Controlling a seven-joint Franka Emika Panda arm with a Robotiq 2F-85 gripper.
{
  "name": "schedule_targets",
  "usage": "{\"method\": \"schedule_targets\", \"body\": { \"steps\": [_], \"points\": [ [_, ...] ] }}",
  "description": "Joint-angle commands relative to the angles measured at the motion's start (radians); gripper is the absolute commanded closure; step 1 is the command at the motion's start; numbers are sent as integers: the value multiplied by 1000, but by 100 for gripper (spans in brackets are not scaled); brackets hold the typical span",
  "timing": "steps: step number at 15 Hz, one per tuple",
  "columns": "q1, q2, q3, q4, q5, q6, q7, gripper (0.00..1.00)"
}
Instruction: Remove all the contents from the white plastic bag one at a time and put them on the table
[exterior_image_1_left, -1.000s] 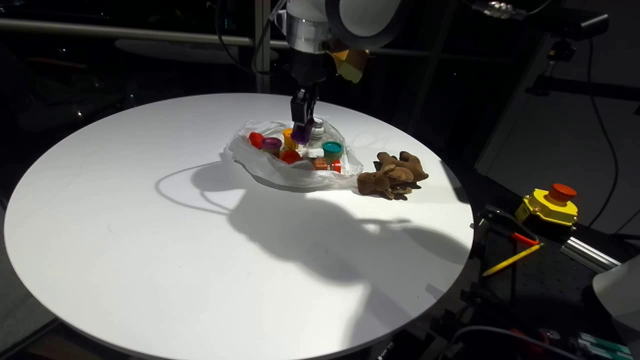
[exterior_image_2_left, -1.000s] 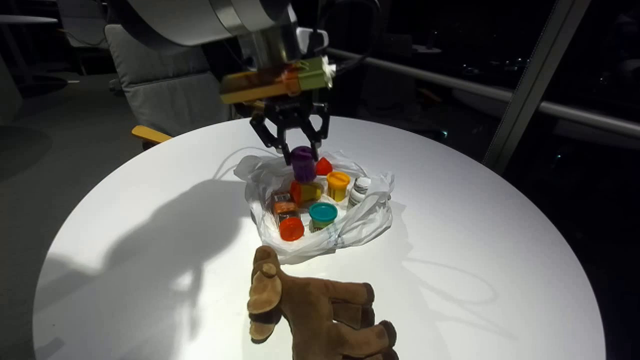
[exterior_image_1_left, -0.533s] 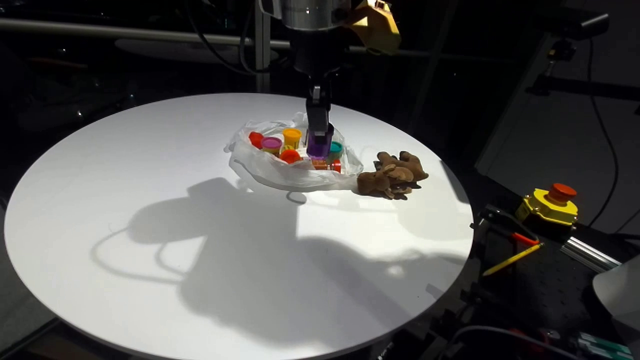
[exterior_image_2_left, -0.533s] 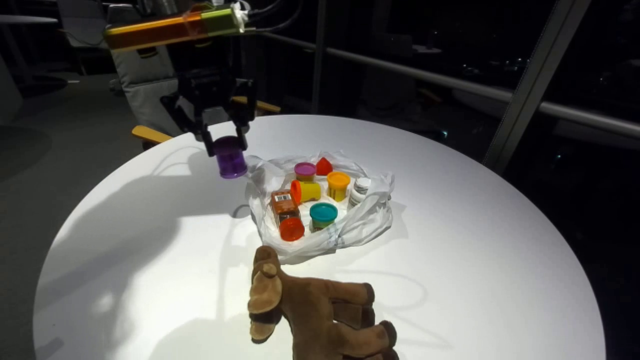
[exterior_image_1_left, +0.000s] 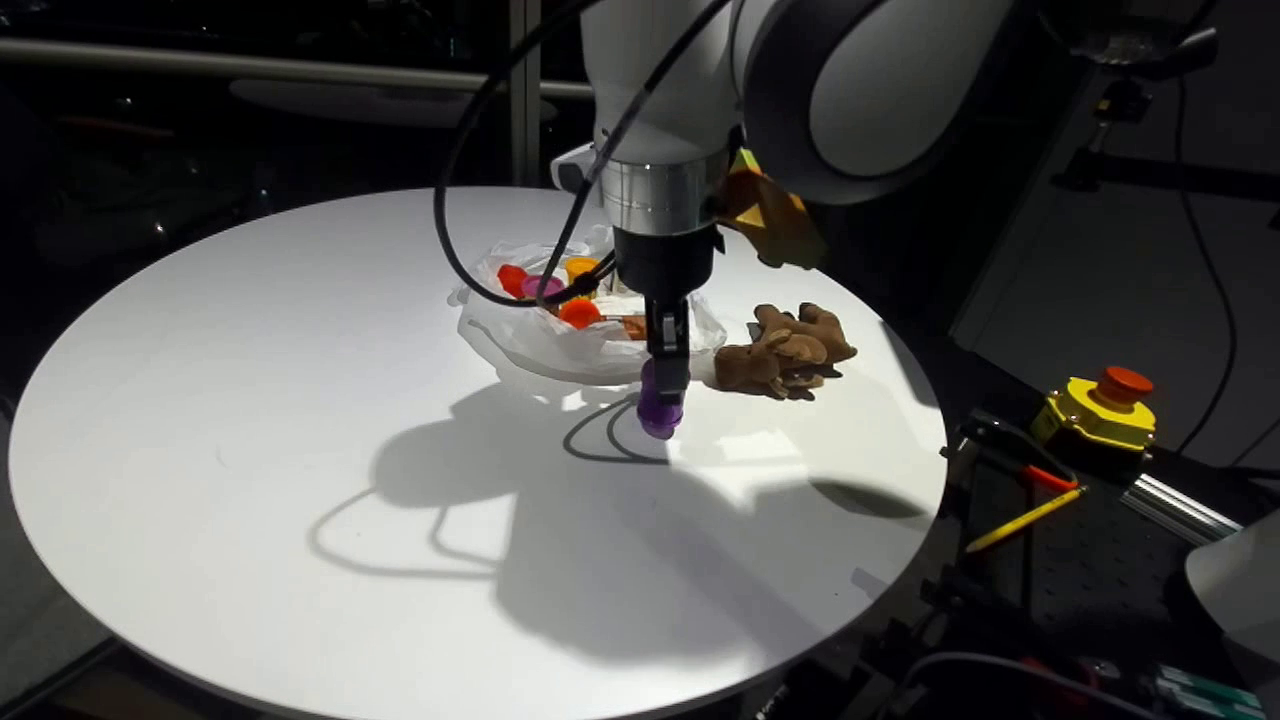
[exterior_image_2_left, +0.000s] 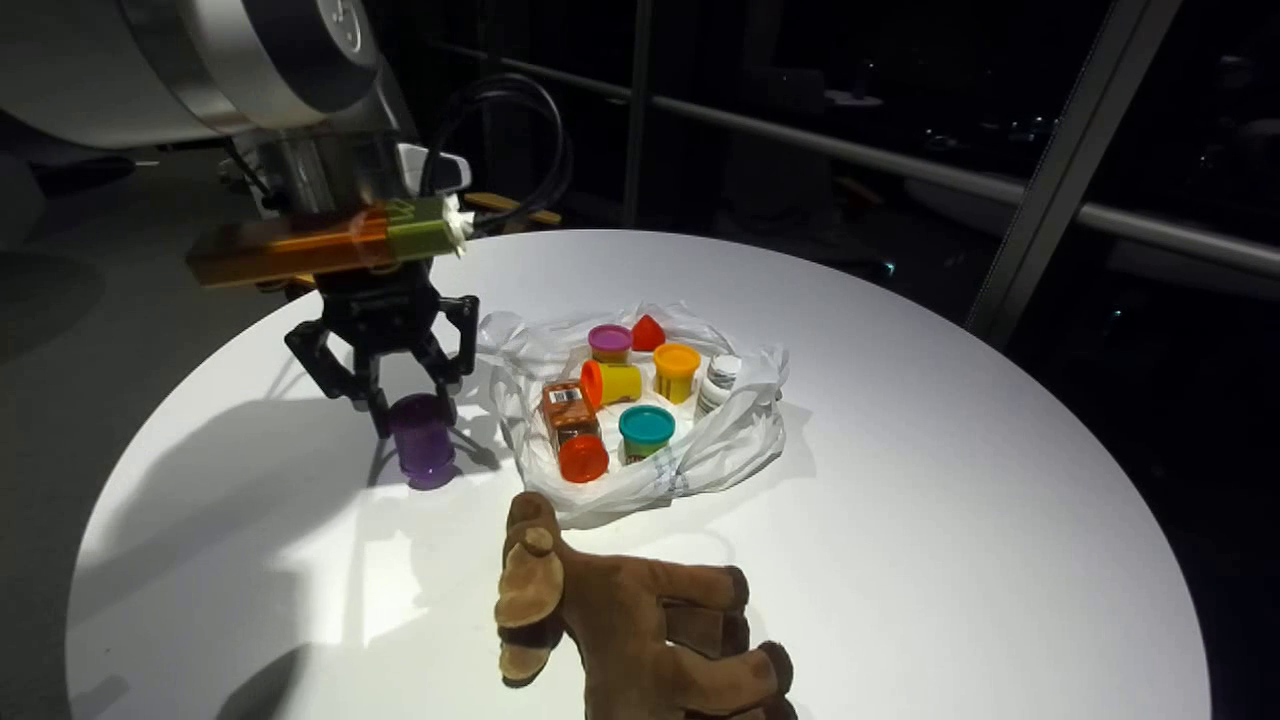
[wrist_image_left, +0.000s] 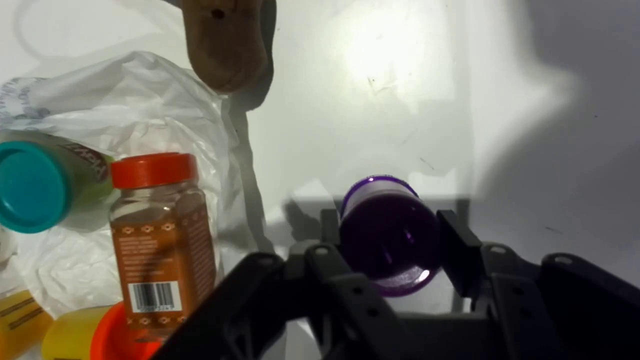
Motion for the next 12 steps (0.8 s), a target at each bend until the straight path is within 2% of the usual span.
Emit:
{"method": "schedule_targets", "body": {
  "steps": [1,2,3,6,7,9,12],
  "points": [
    [-4,-3,-5,-47,-5,127,-32,74],
    [-4,-16,-4,-63,1,150,-39,43],
    [-1,-26,-7,-74,-2,169,-40,23],
    [18,-88,-44,-95,-39,204,3,3],
    [26,-106,-64,-94,-65,206,20,0],
    [26,-134,-101,-80,-118,202,60,0],
    [-14,-131,-129,-42,-166,177,48,0]
  ]
}}
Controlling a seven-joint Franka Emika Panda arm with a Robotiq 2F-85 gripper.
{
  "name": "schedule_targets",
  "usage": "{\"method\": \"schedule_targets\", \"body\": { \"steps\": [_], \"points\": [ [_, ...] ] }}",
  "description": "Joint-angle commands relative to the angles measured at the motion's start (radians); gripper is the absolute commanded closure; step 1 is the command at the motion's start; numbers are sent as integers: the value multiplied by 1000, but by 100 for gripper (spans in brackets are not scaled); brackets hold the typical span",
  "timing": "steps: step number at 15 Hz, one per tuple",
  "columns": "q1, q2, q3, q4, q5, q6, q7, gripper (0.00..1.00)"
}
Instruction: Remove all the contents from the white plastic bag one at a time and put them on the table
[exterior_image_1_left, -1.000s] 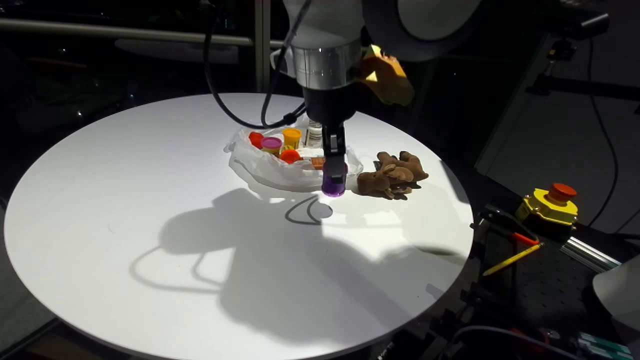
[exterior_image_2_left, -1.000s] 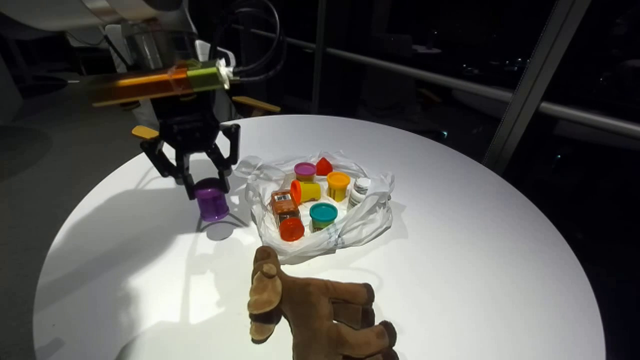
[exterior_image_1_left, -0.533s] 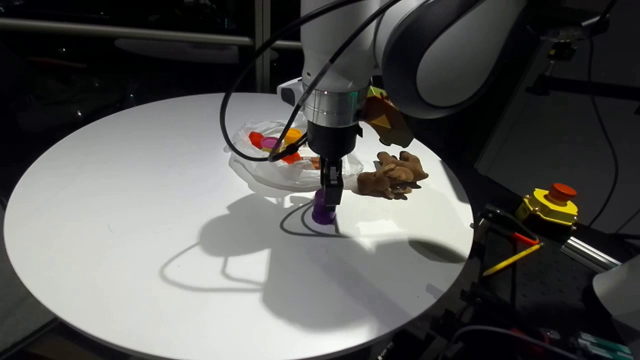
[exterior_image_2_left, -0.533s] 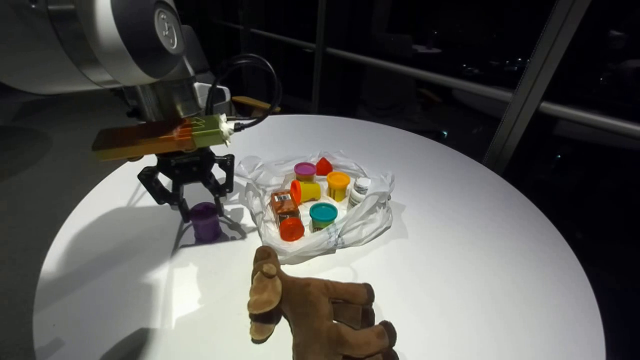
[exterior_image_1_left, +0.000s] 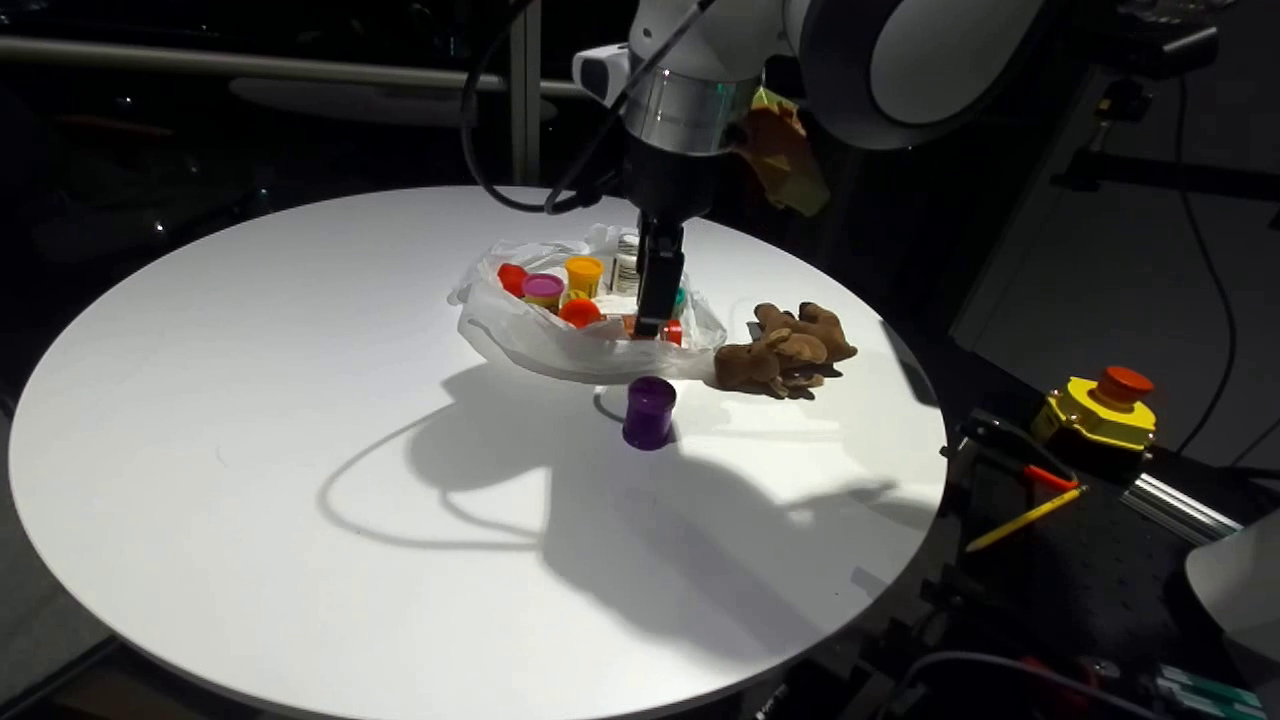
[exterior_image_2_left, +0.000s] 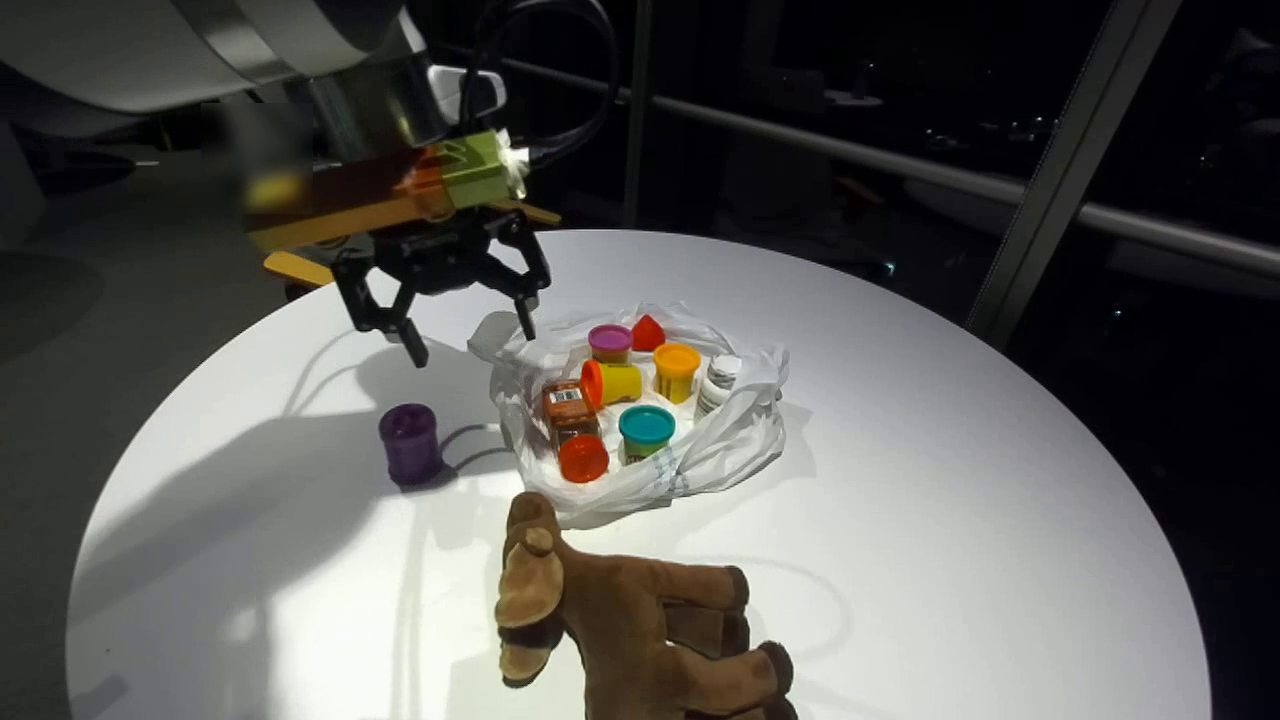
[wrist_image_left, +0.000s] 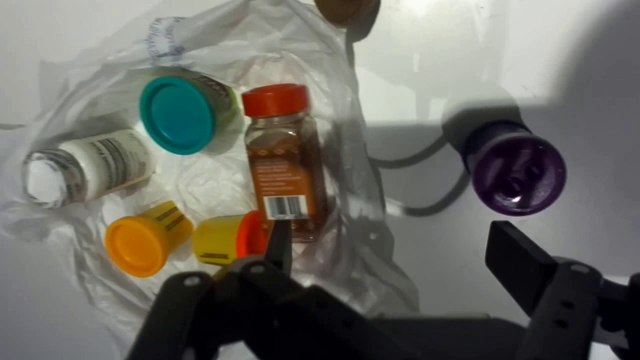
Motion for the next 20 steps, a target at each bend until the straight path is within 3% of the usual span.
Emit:
{"method": "schedule_targets", "body": {
  "steps": [1,6,17,18,19,20],
  "points": [
    [-36,-11,-35,25,-52,-9,-14,0],
    [-119,111,-51,114,-12,-6,-118,0],
    [-194,277,-52,271,122,-2,-196,0],
    [-196,286,-50,278,136,-5,-205,8],
    [-200,294,-47,282,147,-4,-216,26],
    [-209,299,-37,284,166,-5,-232,32]
  ]
}}
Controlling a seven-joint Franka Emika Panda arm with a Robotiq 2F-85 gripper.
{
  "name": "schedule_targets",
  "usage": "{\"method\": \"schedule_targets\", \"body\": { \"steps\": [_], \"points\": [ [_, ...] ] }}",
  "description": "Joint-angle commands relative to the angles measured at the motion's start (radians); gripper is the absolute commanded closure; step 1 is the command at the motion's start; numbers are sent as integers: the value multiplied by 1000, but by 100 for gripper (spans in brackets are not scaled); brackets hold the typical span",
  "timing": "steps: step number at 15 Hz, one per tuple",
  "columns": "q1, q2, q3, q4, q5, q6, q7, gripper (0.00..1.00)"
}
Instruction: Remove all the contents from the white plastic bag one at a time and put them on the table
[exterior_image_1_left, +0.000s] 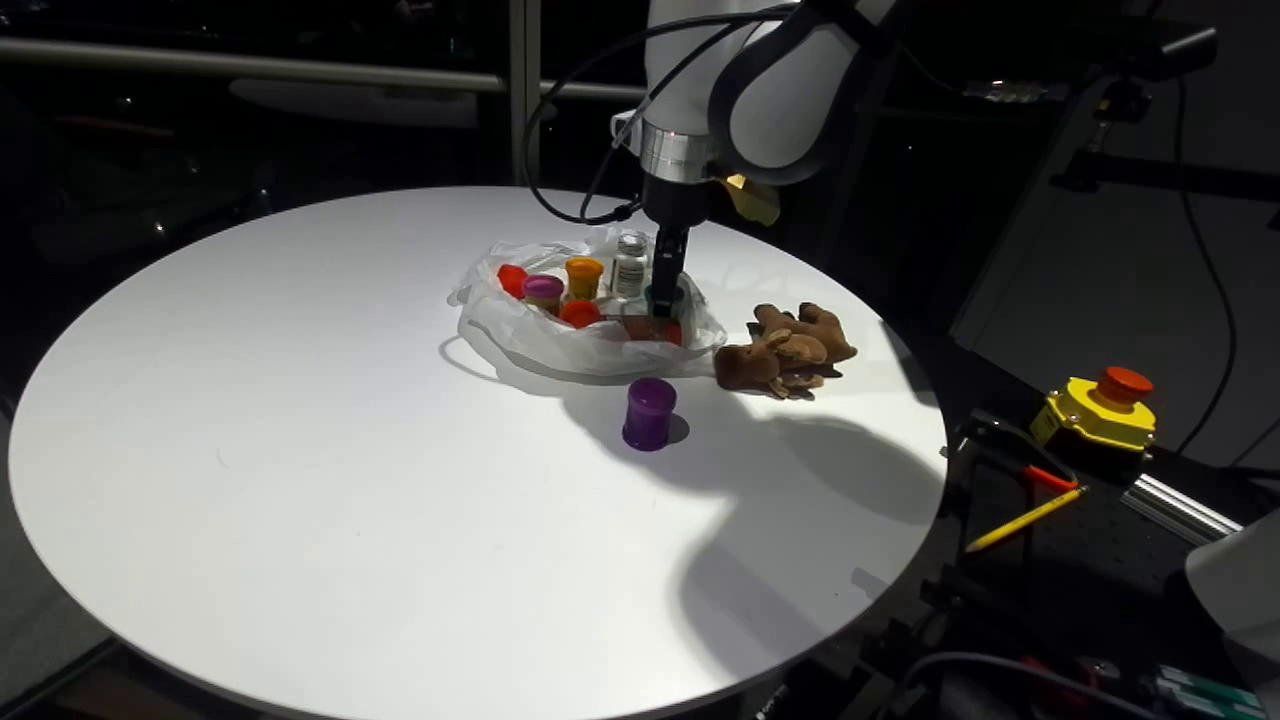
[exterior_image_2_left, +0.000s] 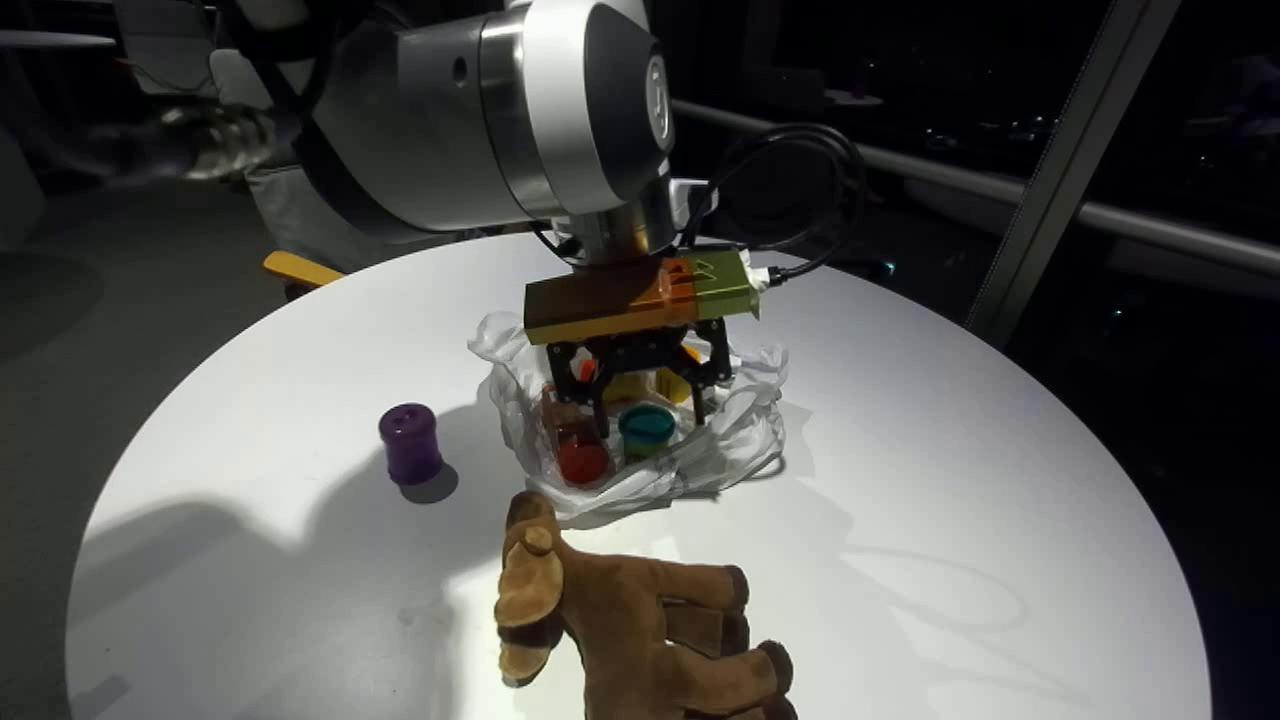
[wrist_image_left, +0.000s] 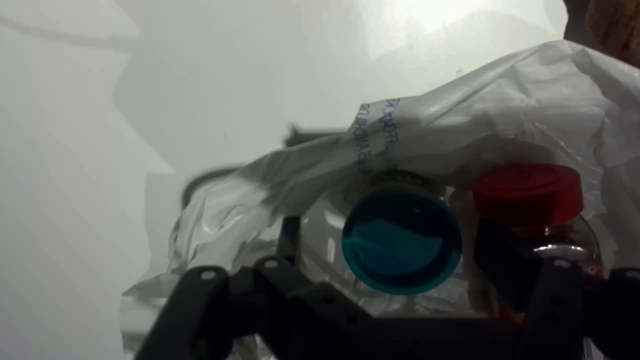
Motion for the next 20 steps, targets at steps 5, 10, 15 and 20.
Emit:
{"method": "schedule_targets", "body": {
  "steps": [5,10,15,20],
  "points": [
    [-29,24,30,32,86,-7,-77,71],
    [56,-90,-14,-8,35,-87,16,72],
    [157,-255,5,-94,-64,-220,133,72],
    [179,-366,93,-265,-46,-251,169,72]
  ]
}}
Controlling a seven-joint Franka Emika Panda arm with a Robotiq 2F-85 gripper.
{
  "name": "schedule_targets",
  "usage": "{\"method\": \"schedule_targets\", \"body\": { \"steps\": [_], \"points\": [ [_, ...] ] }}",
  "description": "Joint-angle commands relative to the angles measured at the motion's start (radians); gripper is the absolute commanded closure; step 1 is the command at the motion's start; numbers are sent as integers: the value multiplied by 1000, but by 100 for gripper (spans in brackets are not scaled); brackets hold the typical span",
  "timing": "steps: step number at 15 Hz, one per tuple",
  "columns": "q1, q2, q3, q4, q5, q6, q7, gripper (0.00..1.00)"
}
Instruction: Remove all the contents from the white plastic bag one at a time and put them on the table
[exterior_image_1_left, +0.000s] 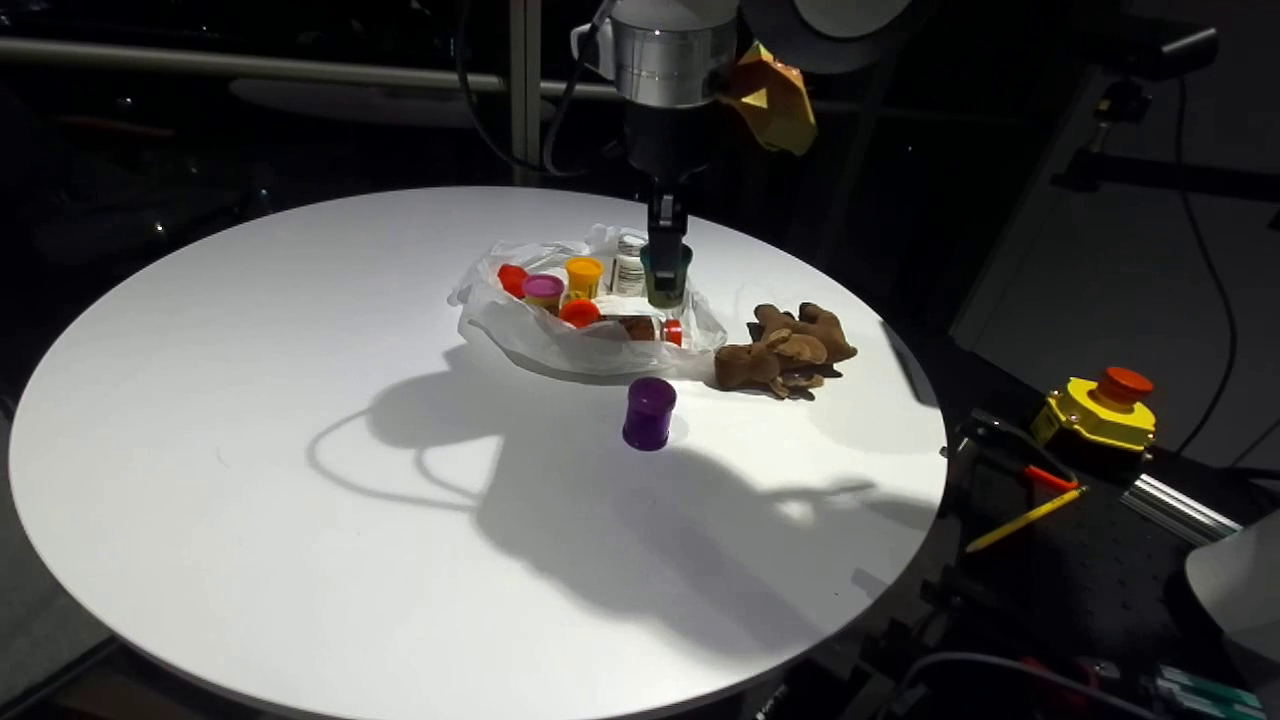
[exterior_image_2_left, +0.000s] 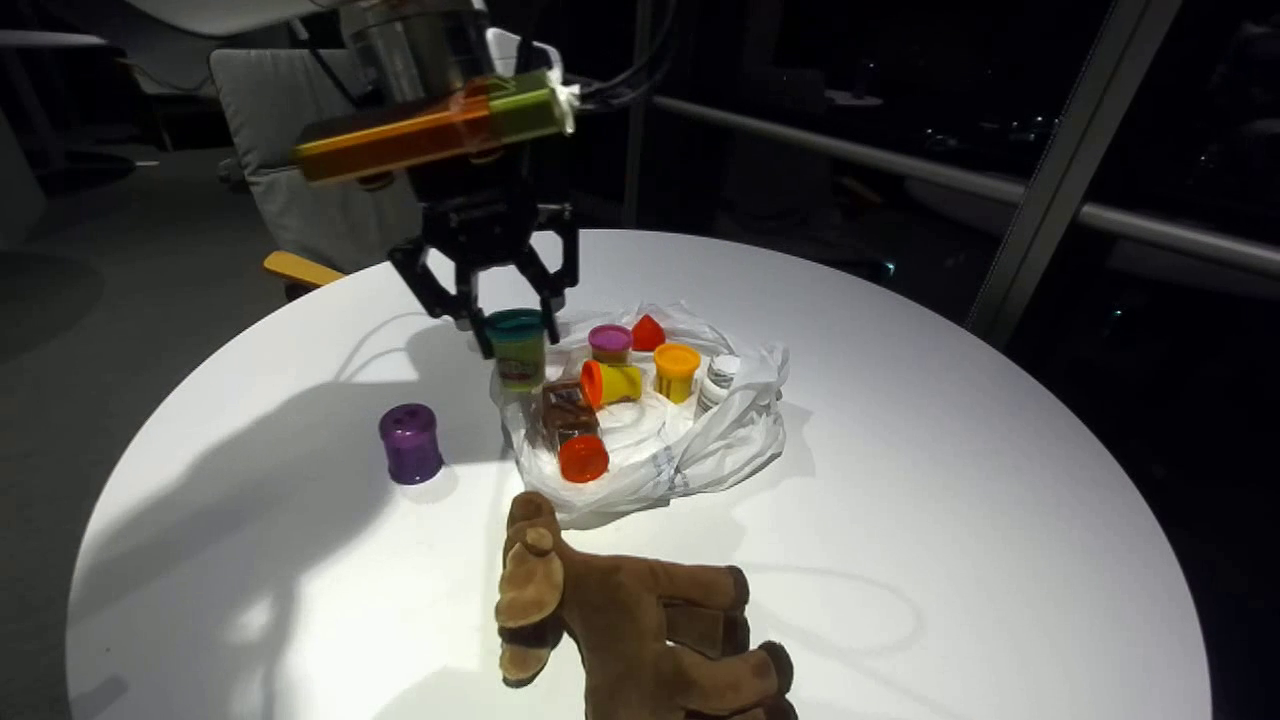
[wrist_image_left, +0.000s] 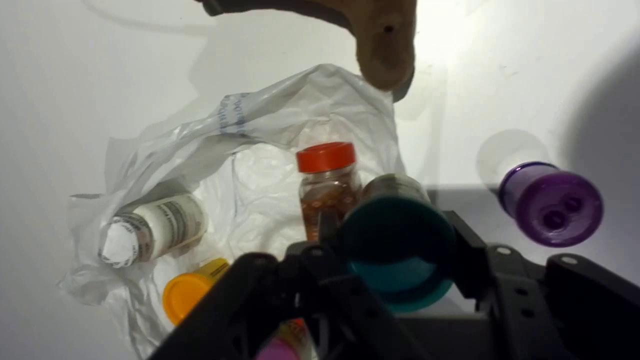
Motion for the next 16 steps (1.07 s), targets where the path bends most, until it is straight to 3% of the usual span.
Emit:
{"method": "schedule_targets", "body": {
  "steps": [1,4,9,15,16],
  "points": [
    [-7,-103,55,-156,17,23,27,72],
    [-17,-120,81,-247,54,89,53,72],
    [-57,-93,86,-341,210,270,12,72],
    [-58,-32,26,-355,143,359,59,72],
    [-57,-23,21,-351,144,361,56,23]
  ]
}}
